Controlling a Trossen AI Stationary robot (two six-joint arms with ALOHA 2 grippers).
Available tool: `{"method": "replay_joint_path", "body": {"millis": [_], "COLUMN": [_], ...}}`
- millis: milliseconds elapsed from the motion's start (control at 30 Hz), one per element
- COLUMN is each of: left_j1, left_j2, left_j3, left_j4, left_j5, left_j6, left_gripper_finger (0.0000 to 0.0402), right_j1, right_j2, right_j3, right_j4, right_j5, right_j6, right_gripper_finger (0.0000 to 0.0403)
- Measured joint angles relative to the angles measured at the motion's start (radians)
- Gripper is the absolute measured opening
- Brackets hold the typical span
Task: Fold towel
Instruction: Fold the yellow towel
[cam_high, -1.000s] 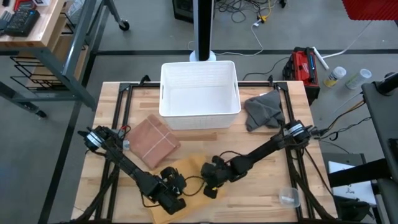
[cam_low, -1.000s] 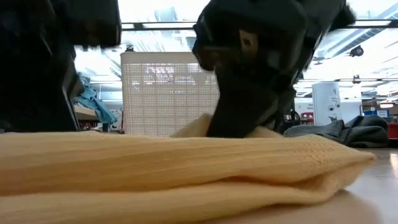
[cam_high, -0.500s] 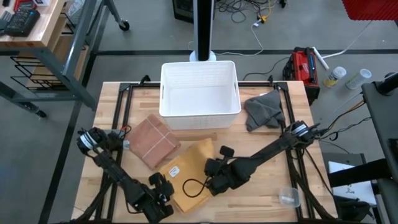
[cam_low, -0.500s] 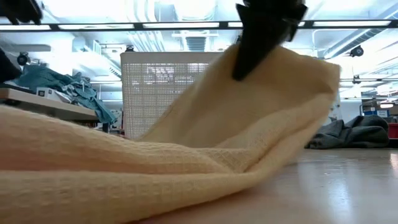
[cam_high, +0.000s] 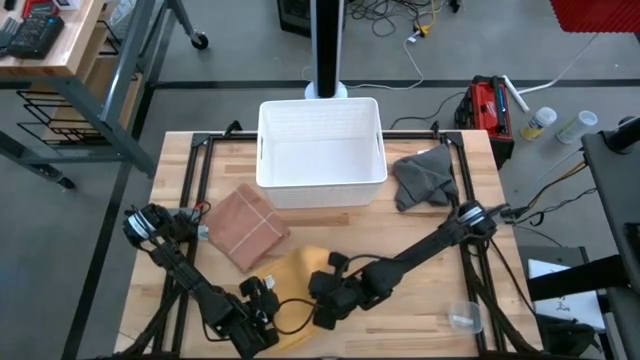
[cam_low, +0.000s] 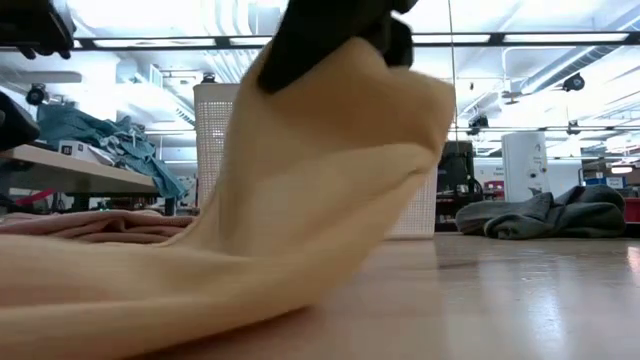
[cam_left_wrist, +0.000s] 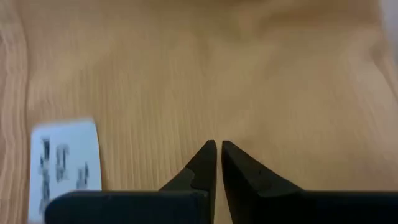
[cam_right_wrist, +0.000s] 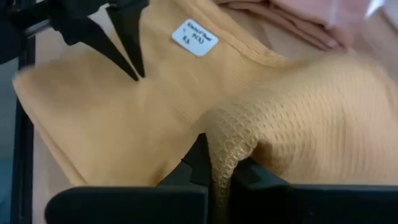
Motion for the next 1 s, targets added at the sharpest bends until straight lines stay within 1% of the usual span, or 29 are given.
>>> {"method": "replay_joint_path", "body": {"millis": [133,200,267,367,467,600,733,833,1000], "left_j1": [0.0,-0.001,-0.008,-0.031,-0.067,-0.102,-0.089,-0.071,-0.071], "left_j2": [0.0,-0.001,-0.009,-0.023,-0.025,-0.026,-0.019,-0.022,-0.021], "left_j3": [0.0,0.0,0.004,0.025,0.041,0.021,-0.024,-0.031,-0.022], "left_j4": [0.001,0.0,-0.016,-0.064,-0.163,-0.19,-0.144,-0.139,-0.133], "left_j5": [-0.001,0.009,0.065,0.196,0.251,0.234,0.181,0.206,0.163], "left_j6": [0.0,0.001,0.003,-0.025,-0.067,-0.122,-0.142,-0.15,-0.141], "left_gripper_finger": [0.0003,0.0001,0.0003,0.0004,0.0001,0.0001,0.0,0.0,0.0], "right_j1": [0.0,0.0,-0.002,-0.002,0.0,0.004,0.008,0.008,0.005], "right_j2": [0.072,0.106,0.133,0.161,0.17,0.167,0.166,0.165,0.169], "right_j3": [0.076,0.126,0.181,0.271,0.333,0.364,0.385,0.394,0.395], "right_j4": [-0.016,-0.069,-0.162,-0.334,-0.471,-0.524,-0.53,-0.529,-0.513], "right_j5": [-0.007,-0.004,0.019,0.087,0.149,0.172,0.172,0.172,0.173], "right_j6": [-0.013,-0.029,-0.032,-0.018,0.009,0.02,-0.005,-0.006,0.032], "right_gripper_finger": [0.0,0.0,0.0,0.0,0.0,0.0,0.0,0.0,0.0]}}
